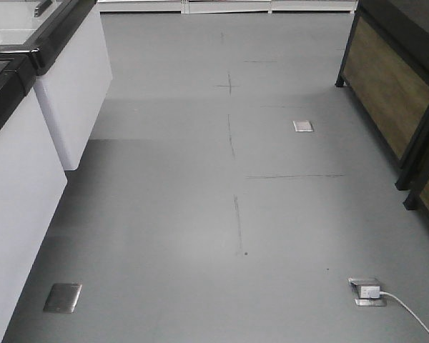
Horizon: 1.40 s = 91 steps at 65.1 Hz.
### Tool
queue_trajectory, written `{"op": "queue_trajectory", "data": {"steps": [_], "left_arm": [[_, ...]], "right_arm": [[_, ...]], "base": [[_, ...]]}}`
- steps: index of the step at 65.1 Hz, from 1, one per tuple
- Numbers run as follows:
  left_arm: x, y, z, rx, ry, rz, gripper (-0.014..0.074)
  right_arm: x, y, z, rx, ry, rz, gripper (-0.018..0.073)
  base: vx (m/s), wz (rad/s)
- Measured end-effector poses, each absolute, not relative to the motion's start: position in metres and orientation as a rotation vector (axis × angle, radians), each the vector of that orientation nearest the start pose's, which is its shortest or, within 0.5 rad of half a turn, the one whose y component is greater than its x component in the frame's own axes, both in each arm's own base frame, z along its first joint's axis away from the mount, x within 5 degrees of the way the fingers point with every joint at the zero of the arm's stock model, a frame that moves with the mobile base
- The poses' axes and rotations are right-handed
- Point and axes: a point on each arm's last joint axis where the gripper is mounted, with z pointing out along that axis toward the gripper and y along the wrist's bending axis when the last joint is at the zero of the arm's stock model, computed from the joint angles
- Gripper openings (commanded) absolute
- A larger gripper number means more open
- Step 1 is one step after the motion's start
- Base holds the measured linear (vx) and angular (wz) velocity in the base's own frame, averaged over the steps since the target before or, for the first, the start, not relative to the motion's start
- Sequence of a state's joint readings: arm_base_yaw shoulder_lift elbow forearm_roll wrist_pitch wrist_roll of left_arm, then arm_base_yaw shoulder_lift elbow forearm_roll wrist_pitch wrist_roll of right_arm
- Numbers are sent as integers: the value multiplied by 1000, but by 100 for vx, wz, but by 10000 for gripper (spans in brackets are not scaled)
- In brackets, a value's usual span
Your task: Left arm holds basket, right arm returns cookies
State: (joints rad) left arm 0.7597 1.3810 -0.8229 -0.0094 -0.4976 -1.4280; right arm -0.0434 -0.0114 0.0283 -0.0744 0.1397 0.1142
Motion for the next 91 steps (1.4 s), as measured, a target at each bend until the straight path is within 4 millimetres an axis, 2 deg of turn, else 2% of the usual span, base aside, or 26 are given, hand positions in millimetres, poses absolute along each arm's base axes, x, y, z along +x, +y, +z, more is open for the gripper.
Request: {"op": "queue_trajectory", "data": {"steps": [44,77,91], "left_arm": [[225,214,316,-1367,689,-544,-6],[226,213,321,-1369,585,-669,-4],[232,213,338,-1308,581,-719,-4]], "right_arm": [[56,-3,192,77,1638,-11,-10],[56,-3,192,77,1638,-11,-10],[56,-3,192,77,1638,-11,-10]], "base": [[0,0],[0,0],[0,0]]}}
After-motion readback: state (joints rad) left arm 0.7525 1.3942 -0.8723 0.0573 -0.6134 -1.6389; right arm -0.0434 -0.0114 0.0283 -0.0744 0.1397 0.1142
